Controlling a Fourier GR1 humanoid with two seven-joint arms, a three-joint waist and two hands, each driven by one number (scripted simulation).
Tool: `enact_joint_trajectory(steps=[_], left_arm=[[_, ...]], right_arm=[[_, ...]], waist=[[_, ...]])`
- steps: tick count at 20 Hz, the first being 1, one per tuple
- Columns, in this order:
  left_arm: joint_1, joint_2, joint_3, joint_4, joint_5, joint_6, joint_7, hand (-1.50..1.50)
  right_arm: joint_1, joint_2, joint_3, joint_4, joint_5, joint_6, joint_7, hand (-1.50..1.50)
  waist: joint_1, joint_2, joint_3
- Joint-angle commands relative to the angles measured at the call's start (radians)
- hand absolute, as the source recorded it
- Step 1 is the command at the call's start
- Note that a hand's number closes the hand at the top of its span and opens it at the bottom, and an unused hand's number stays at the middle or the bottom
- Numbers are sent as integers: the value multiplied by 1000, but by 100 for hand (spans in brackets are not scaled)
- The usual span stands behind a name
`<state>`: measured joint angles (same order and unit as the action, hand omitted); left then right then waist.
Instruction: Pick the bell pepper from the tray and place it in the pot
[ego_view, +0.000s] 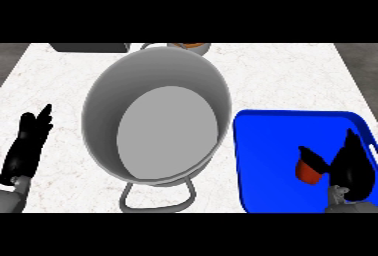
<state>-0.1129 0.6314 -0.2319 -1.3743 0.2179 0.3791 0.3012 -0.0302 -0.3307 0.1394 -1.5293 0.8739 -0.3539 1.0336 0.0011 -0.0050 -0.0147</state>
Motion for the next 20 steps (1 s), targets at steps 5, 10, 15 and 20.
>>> enact_joint_trajectory(steps=[5,10,15,20], left_arm=[[-2,-11,-7,-16,-11,-3,23,0],[-10,-14,24,6,-2,-11,27,0],[-20,-9,49,16,-6,-22,20,0],[9,-32,35,-19,-34,-17,18,0]], right_arm=[[-141,72,44,-191,42,420,436,-150],[-120,146,-7,-231,88,465,453,-150],[-73,140,-67,-229,80,512,406,-150],[-54,218,-67,-224,140,502,391,-150]], waist=[[-4,-2,9],[-6,2,12],[-9,5,13],[-1,3,14]])
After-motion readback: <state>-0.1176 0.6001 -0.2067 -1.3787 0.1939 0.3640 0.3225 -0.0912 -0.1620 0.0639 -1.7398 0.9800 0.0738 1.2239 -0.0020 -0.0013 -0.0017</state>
